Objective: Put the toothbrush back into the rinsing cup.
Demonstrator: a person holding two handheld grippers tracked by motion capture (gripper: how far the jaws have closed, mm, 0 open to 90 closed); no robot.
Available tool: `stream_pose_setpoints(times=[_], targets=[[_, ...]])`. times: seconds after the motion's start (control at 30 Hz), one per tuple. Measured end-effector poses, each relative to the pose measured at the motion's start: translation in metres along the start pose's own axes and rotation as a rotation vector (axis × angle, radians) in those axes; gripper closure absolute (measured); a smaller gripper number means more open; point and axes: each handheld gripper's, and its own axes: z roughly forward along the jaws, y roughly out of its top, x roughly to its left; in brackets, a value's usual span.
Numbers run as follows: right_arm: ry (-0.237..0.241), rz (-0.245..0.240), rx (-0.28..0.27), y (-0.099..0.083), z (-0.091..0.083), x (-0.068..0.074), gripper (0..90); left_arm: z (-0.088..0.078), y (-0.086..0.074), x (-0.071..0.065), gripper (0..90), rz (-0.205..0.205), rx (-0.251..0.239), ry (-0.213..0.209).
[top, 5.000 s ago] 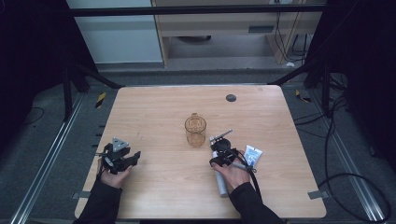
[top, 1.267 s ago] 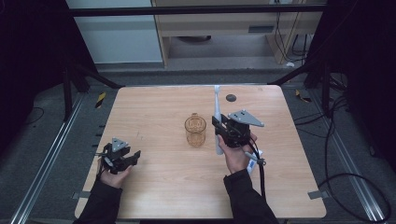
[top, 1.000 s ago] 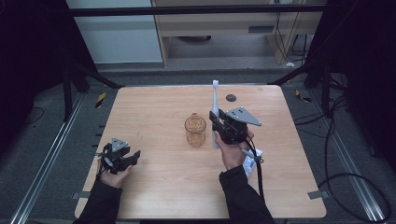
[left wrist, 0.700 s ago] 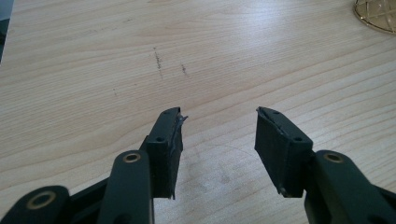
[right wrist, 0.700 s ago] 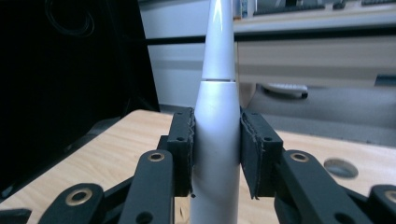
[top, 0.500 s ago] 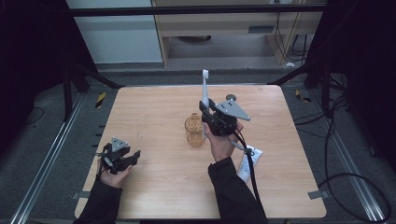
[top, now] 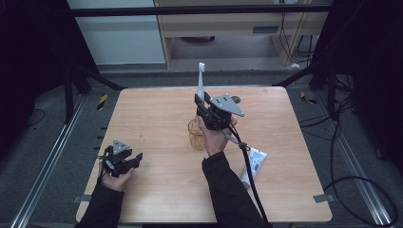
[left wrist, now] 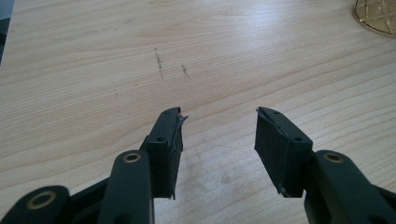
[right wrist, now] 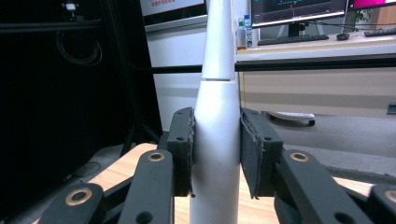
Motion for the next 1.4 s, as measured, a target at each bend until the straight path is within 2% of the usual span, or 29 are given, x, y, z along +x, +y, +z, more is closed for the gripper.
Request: stream_pose_setpoints(times=[0.27,0.6,1.17,1.4], targets=[[0.003,-0.011,0.006,-0.012,0.019,0.004,67.3,0.000,0.000,0.001,50.5,-0.003,0.000,-0.003],[-0.002,-0.022,0.024,-0.026,0.033,0.009,67.3,0.000,0.000,0.001,50.5,-0.003,0.000,-0.004],[-0.012,-0.023,0.070,-0.053,0.035,0.011,67.2,0.000,0.000,0.001,50.6,-0.002,-0.001,-0.003],[-0.023,-0.046,0.090,-0.066,0.033,0.012,67.2,0.000,0.000,0.001,50.6,-0.001,-0.001,-0.002]])
